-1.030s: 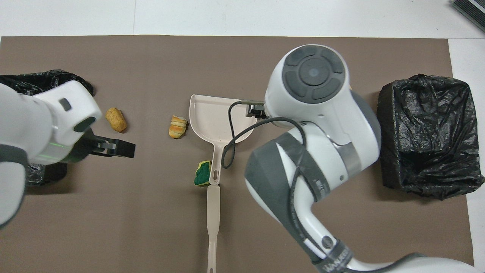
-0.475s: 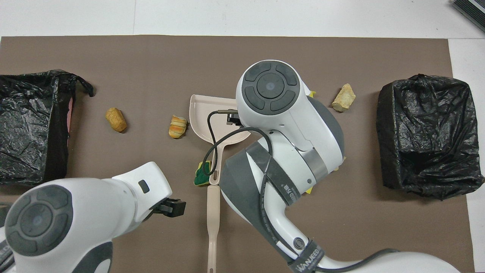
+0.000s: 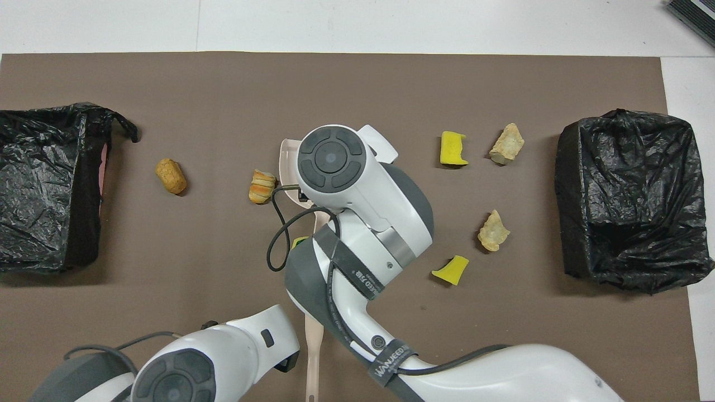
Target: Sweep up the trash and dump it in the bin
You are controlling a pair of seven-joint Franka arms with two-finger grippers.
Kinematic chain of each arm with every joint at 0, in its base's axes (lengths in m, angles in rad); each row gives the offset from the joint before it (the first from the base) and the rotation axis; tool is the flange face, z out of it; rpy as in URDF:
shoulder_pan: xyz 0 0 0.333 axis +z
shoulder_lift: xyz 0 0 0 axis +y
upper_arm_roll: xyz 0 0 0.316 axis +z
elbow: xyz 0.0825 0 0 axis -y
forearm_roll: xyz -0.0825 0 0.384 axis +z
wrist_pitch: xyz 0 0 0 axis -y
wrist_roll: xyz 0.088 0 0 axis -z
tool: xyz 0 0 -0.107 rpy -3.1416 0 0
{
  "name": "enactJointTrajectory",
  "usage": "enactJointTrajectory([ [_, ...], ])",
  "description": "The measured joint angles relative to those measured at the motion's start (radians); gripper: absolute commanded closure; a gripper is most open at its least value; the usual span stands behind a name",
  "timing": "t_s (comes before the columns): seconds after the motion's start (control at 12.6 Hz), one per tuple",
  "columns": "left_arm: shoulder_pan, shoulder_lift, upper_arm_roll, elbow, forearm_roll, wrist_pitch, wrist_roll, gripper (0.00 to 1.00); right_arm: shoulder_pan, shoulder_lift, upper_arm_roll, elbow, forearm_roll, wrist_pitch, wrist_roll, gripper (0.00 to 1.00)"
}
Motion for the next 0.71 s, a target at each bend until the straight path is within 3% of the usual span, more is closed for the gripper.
enactJointTrajectory([
  [0.4,-0.135,0.006,-0.05,-0.192,0.0,0.255,-0.165,0.0,0.035,0.032,0.001,-0.013,0.004,0.07,0.026,0.0],
  [0.71,-0.213,0.039,-0.053,-0.22,0.0,0.353,-0.28,0.0,0.063,0.04,0.002,-0.08,0.009,0.131,0.06,0.0],
])
